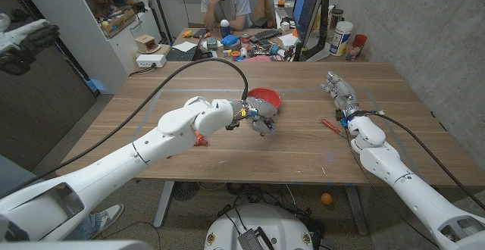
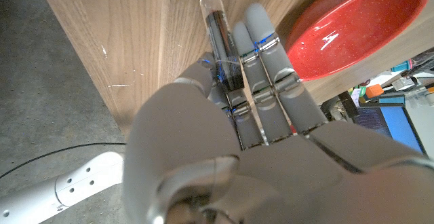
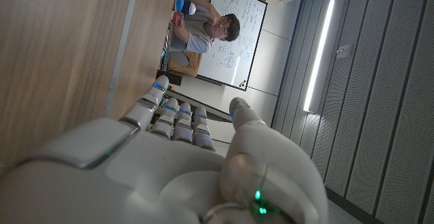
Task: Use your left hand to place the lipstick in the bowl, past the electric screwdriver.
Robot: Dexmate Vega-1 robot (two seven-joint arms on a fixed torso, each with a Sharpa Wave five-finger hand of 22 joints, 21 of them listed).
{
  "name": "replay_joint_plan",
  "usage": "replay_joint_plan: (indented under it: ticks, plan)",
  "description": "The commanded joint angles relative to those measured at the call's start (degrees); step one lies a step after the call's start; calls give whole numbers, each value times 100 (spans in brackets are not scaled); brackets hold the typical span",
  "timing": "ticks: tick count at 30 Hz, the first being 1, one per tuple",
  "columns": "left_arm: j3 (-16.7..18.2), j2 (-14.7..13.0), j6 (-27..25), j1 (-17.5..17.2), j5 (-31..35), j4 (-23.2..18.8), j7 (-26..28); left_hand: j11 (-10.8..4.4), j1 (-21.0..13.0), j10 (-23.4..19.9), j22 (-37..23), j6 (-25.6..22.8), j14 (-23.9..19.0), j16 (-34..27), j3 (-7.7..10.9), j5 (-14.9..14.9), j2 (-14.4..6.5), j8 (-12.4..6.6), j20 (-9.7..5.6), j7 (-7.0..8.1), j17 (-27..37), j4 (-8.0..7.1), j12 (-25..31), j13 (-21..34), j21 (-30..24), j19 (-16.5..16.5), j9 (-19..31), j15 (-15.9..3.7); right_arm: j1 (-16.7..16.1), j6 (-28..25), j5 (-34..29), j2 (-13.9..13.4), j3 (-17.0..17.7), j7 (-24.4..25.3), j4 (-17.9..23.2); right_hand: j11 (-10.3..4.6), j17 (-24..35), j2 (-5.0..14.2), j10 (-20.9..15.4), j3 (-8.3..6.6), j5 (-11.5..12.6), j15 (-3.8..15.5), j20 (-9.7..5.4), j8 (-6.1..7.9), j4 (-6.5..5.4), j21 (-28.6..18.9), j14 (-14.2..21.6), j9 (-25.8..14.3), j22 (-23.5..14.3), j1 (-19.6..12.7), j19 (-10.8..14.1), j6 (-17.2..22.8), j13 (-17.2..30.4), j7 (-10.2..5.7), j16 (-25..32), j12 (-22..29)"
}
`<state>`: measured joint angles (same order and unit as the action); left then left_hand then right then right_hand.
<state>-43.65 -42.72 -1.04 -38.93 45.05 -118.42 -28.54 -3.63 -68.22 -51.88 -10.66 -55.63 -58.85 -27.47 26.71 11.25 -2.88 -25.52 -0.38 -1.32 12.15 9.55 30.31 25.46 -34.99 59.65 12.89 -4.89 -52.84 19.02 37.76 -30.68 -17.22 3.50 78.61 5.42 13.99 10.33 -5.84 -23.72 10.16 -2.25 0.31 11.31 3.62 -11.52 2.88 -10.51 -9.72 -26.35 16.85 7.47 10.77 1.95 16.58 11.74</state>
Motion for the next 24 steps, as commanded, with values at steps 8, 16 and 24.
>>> replay_joint_plan:
  ticks: [8, 16, 24]
  plan:
    - [580, -48, -534, -162, 203, -296, 740, -315, -134, -316, -3, -118, -481, 38, 24, 32, -170, -49, 34, -7, 37, -22, 35, 74, -27, -69, 22, -493, 142, -114, -235, -58, -77, 132, 117, -28, 17, -56, -102, 28, -14, 45, -11, 0, 14, -38, 100, -27, -21, 5, 103, 81, 21, 11, 55, 11]
    - [687, -54, -747, -96, 197, -198, 929, -341, -130, -337, -2, -118, -508, 42, 24, 36, -166, -51, 36, -4, 60, -18, 37, 107, -39, -91, 20, -512, 194, -130, -264, -54, -91, 140, 95, -25, 20, -60, -124, 35, -14, 42, -6, 8, 16, -37, 106, -27, -21, 9, 113, 110, 21, 29, 56, 16]
    - [727, -59, -1055, -31, 194, -54, 995, -371, -112, -316, -1, -113, -500, 61, 18, 39, -164, -53, 49, 12, 94, -22, 19, 152, -37, -171, 18, -490, 219, -158, -260, -49, -94, 148, 66, -31, 25, -61, -135, 43, -14, 40, -6, 10, 15, -35, 121, -27, -21, 14, 122, 128, 21, 24, 59, 16]
